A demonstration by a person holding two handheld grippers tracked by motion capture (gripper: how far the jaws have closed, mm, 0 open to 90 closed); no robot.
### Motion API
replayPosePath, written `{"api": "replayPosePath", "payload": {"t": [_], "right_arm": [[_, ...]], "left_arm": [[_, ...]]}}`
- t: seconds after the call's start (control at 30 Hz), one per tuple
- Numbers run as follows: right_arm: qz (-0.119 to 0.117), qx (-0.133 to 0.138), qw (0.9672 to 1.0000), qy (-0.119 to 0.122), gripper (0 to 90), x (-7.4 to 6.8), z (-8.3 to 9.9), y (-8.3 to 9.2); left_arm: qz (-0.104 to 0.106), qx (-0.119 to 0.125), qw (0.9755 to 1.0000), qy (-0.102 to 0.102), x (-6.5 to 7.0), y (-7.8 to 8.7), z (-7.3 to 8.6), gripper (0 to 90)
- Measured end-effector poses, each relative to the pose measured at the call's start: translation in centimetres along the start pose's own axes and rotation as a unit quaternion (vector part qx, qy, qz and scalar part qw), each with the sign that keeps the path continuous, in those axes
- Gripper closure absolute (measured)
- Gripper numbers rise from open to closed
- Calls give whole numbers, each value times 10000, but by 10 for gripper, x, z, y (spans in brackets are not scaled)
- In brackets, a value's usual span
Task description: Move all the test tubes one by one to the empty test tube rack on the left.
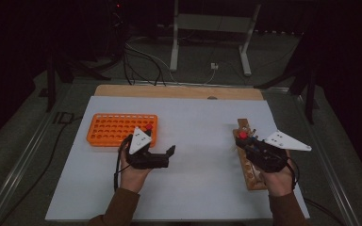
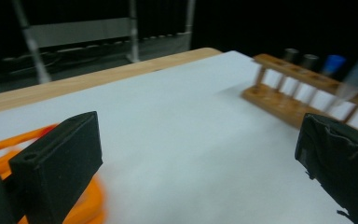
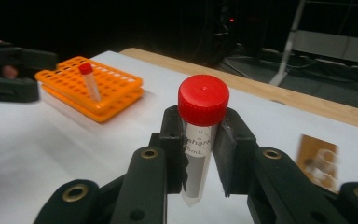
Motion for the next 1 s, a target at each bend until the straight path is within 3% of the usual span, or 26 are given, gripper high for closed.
{"api": "replayPosePath", "payload": {"t": [0.27,0.33,0.57,0.7,0.93,1.0], "right_arm": [[-302,-97,9994,106,750,-22,-2,-16],[-370,-117,9992,120,749,-27,-2,-19],[-567,-224,9981,85,749,-39,0,-29],[-649,-286,9974,105,749,-46,2,-34],[-750,-340,9965,134,748,-54,4,-40],[-788,-360,9961,149,748,-58,4,-42]], "left_arm": [[662,68,9976,-177,45,-22,-12,73],[695,57,9974,-193,49,-24,-12,78],[1096,-3,9938,-202,72,-38,-14,160],[1167,-66,9929,-217,79,-42,-12,178],[1184,-187,9922,-354,90,-47,-7,289],[1195,-231,9920,-342,93,-49,-5,372]]}}
Point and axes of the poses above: each handheld gripper's, and its own axes: y roughly backward along the jaws, z roughly out of its underside, x roughly to its right, the point moved 7 cm from there along -y, roughly forward along the jaws, and after that the axes turned 2 degrees about x, right-handed, at the moved point
